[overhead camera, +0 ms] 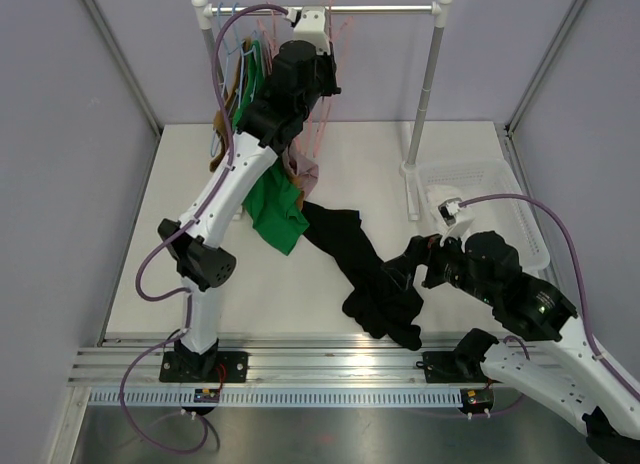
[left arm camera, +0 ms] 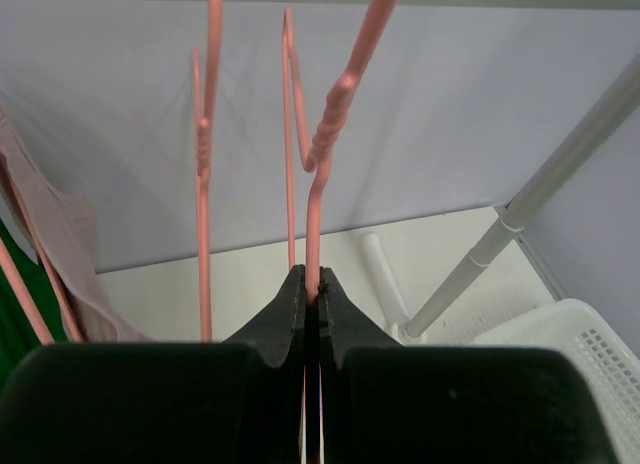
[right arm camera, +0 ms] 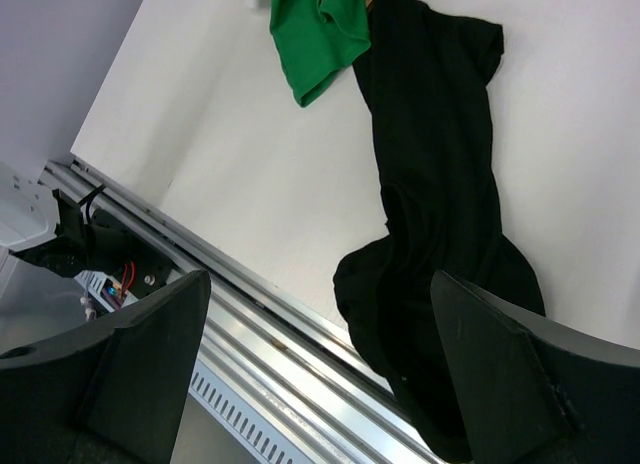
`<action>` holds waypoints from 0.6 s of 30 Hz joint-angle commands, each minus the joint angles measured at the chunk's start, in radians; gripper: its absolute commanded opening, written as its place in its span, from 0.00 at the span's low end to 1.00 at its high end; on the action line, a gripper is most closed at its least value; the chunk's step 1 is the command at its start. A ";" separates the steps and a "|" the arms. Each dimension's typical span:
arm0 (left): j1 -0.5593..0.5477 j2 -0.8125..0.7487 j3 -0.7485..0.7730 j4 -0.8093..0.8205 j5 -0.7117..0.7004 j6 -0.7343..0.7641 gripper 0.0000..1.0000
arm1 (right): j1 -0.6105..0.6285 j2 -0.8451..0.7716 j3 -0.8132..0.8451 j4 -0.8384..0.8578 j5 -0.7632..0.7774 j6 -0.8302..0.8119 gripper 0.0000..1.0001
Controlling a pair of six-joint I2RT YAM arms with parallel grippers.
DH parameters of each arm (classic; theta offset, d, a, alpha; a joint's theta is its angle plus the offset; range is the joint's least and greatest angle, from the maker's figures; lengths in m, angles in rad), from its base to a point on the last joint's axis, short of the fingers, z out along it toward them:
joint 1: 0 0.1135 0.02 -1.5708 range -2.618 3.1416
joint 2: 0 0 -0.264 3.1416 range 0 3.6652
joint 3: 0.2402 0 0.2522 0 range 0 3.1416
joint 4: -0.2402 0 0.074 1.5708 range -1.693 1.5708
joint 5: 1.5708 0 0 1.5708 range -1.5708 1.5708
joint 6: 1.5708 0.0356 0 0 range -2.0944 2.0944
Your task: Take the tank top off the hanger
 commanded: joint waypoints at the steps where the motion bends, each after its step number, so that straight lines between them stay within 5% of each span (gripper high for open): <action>1: 0.030 0.051 0.077 0.185 0.109 0.008 0.00 | -0.005 -0.007 -0.035 0.072 -0.059 0.014 0.99; 18: 0.062 0.185 0.163 0.208 0.097 -0.033 0.00 | -0.005 0.004 -0.090 0.142 -0.104 -0.009 0.99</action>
